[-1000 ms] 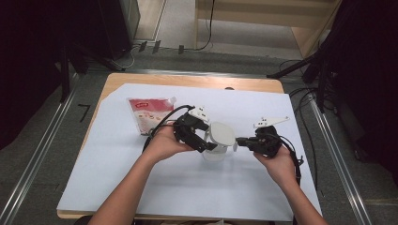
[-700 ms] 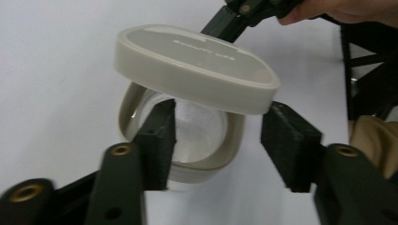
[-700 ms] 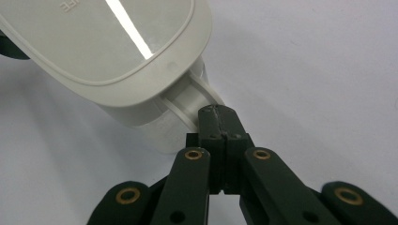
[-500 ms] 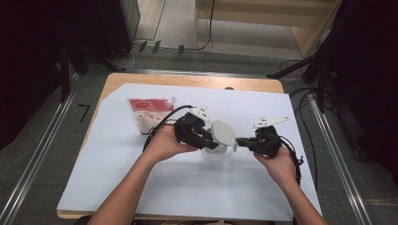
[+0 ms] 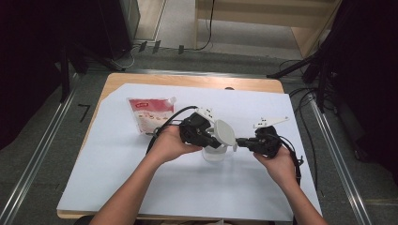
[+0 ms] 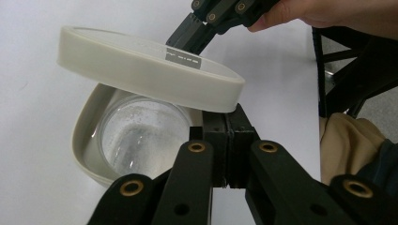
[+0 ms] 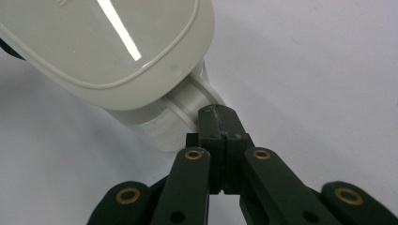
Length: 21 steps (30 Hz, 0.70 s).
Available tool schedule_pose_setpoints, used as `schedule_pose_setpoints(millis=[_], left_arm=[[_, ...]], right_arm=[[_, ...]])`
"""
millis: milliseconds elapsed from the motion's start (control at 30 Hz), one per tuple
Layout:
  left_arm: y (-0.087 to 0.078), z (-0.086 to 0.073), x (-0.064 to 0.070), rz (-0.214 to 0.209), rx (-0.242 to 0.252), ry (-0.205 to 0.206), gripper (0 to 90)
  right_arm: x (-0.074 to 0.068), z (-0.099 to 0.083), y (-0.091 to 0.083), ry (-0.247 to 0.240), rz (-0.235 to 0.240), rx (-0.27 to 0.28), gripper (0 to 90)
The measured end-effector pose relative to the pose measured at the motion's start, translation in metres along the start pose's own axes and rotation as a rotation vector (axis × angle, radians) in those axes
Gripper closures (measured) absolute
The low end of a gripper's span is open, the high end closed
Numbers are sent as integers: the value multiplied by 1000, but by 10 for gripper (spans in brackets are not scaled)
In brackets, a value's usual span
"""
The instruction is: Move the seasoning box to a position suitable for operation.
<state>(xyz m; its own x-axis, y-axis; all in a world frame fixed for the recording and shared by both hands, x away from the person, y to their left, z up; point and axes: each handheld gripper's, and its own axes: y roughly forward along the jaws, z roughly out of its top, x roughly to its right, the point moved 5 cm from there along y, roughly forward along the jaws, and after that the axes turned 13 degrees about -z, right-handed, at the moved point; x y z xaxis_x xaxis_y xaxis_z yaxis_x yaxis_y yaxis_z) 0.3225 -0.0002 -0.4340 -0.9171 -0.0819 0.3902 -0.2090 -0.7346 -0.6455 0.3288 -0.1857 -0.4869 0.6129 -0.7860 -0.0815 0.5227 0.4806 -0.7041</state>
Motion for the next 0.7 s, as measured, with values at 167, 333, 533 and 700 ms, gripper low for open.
schedule_pose_setpoints(millis=[167, 333, 533, 700], left_arm=[[1, 4, 0, -10, 19, -10, 900], [0, 9, -3, 10, 5, -2, 900], [0, 21, -4, -13, 18, -1, 900], [6, 29, -3, -12, 9, 4, 900]], right_arm=[[0, 0, 0, 3, 2, -1, 900], [0, 0, 0, 12, 11, 1, 900], [1, -1, 0, 16, 14, 2, 900], [1, -1, 0, 17, 11, 5, 900]])
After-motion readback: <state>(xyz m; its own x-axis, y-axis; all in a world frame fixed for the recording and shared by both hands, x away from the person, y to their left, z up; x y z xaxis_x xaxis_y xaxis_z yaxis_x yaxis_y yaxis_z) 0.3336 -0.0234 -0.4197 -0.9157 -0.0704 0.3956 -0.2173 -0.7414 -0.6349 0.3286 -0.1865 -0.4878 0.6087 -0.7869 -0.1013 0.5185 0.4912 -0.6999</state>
